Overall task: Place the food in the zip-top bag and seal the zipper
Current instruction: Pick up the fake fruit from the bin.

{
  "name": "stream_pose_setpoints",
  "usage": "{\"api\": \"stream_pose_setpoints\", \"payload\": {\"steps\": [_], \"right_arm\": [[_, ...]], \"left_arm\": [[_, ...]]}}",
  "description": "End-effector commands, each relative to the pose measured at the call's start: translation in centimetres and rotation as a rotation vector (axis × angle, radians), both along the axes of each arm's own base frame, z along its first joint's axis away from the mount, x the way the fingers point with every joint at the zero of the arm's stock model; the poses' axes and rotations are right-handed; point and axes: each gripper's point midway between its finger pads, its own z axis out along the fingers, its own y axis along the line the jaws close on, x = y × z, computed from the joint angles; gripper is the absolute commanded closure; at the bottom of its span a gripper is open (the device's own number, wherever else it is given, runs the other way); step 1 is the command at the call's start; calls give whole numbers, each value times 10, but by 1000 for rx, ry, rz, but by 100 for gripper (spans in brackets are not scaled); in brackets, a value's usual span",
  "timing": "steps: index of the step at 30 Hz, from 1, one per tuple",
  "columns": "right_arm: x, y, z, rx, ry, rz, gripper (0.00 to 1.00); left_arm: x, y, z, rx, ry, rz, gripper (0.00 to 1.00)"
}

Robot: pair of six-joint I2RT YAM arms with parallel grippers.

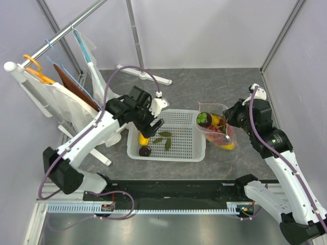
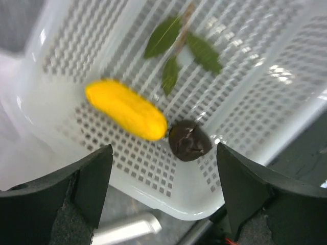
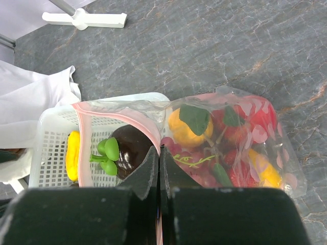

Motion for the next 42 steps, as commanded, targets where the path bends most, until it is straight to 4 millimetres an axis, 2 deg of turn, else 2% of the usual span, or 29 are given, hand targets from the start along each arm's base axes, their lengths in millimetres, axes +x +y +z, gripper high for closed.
{"api": "stream_pose_setpoints", "payload": {"steps": [1,4,7,10,11,14,17,23,27,31,36,42], "right_arm": [[4,1,12,16,-39,0,100],[4,2,11,14,-35,2,100],[6,2,10,13,-31,0,100],[7,2,11,12,-32,2,100],[7,2,10,11,-31,1,100],[7,2,11,7,-32,3,100],[8,2,14,7,-39,5,100],[9,2,16,-4,-43,9,100],[9,2,13,-4,-35,10,100],[9,2,14,-10,-38,11,100],[10,2,14,-12,-38,15,100],[10,3,11,-13,-29,16,100]], "left_arm": [[24,42,-53,227,59,411,13],[27,43,-74,261,117,537,13],[34,38,-85,266,140,601,13],[40,34,-93,276,156,636,13],[41,34,-103,301,177,646,13],[44,33,-117,327,201,679,13],[51,32,-123,343,202,697,13],[53,14,-132,292,271,662,14],[49,-8,-139,216,343,590,15],[52,-22,-140,156,340,534,20],[51,-22,-147,173,334,511,24],[46,-17,-167,252,280,447,31]]}}
